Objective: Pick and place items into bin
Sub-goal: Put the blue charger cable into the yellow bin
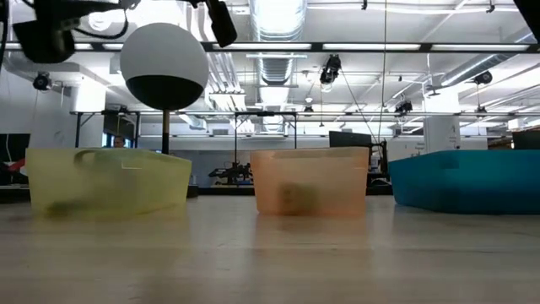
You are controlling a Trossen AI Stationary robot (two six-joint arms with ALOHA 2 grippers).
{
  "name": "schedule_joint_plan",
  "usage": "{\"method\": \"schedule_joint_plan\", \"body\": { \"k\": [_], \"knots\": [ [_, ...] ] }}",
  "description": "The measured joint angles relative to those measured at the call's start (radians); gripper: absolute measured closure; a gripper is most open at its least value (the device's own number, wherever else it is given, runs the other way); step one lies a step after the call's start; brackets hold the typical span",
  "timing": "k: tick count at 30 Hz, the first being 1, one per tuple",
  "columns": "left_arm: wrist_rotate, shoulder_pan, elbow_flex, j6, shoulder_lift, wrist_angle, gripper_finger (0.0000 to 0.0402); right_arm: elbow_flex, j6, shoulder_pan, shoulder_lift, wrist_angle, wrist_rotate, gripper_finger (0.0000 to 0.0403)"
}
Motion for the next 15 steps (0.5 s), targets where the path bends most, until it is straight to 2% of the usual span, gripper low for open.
{"method": "schedule_joint_plan", "body": {
  "k": [3, 15],
  "knots": [
    [0.066, 0.029, -0.031, 0.108, 0.017, 0.141, 0.0182, 0.000, 0.007, 0.000, 0.000, 0.003, -0.004, 0.0390],
    [0.106, 0.060, -0.037, 0.083, 0.107, 0.148, 0.0192, 0.013, 0.016, -0.010, -0.001, 0.025, -0.004, 0.0390]
  ]
}}
